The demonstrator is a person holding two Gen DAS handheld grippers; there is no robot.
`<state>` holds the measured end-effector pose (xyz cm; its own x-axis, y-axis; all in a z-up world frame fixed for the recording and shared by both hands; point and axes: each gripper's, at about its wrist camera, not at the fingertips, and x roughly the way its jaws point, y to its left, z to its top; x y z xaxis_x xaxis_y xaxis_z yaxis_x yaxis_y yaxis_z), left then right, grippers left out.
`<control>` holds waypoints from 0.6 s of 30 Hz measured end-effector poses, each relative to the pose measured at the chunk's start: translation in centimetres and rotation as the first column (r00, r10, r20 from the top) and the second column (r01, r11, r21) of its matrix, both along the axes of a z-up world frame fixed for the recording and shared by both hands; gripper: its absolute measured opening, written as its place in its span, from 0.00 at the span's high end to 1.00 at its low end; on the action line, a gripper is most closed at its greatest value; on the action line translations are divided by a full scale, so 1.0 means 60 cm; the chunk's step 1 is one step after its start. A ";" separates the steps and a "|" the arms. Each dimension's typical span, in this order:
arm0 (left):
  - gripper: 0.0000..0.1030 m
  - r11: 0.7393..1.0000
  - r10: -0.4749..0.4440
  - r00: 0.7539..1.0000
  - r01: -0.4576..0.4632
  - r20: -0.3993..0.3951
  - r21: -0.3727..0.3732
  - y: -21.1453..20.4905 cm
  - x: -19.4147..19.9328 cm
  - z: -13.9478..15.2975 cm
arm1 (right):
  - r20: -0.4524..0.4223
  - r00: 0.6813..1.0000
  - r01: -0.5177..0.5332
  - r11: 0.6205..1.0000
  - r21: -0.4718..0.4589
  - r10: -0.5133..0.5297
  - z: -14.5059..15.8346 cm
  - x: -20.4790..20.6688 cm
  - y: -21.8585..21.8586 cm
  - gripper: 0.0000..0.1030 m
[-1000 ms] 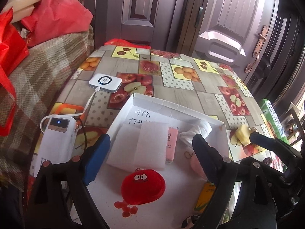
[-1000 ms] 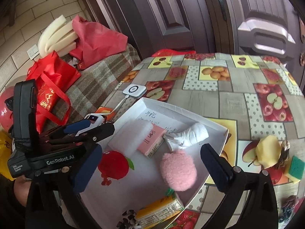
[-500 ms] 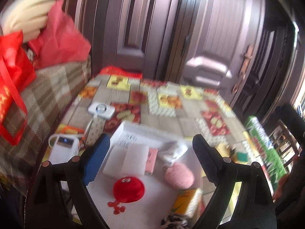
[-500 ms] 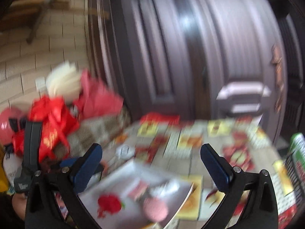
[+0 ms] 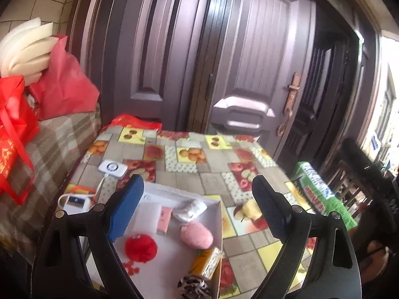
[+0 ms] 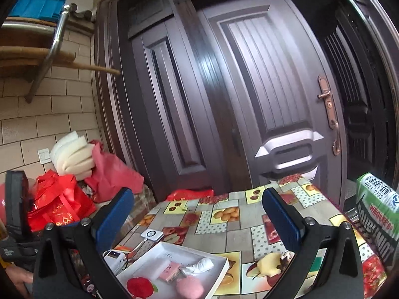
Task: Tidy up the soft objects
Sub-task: 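Move both tools back over the remaining items on the table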
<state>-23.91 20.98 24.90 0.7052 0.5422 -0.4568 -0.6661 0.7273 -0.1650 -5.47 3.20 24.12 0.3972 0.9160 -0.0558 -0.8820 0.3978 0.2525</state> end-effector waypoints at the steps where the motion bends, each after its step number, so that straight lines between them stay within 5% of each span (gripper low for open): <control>1: 0.13 1.000 0.013 1.000 -0.013 -0.012 -0.008 -0.002 0.002 -0.003 | -0.002 1.000 0.003 1.000 -0.002 -0.003 0.000 -0.001 -0.003 0.00; 6: 0.12 0.998 0.027 0.999 -0.025 0.038 -0.066 -0.008 -0.007 -0.014 | -0.014 1.000 0.022 0.999 -0.040 -0.023 -0.003 0.002 -0.013 0.00; 9: 0.00 0.998 0.041 0.999 -0.040 0.019 -0.050 -0.019 -0.005 -0.016 | -0.009 1.000 0.026 0.999 -0.036 -0.026 0.000 -0.001 -0.025 0.00; 18: 0.00 0.998 0.038 0.999 -0.038 0.002 -0.049 -0.047 0.005 -0.022 | -0.007 1.000 0.029 0.998 -0.053 -0.029 -0.002 -0.002 -0.056 0.00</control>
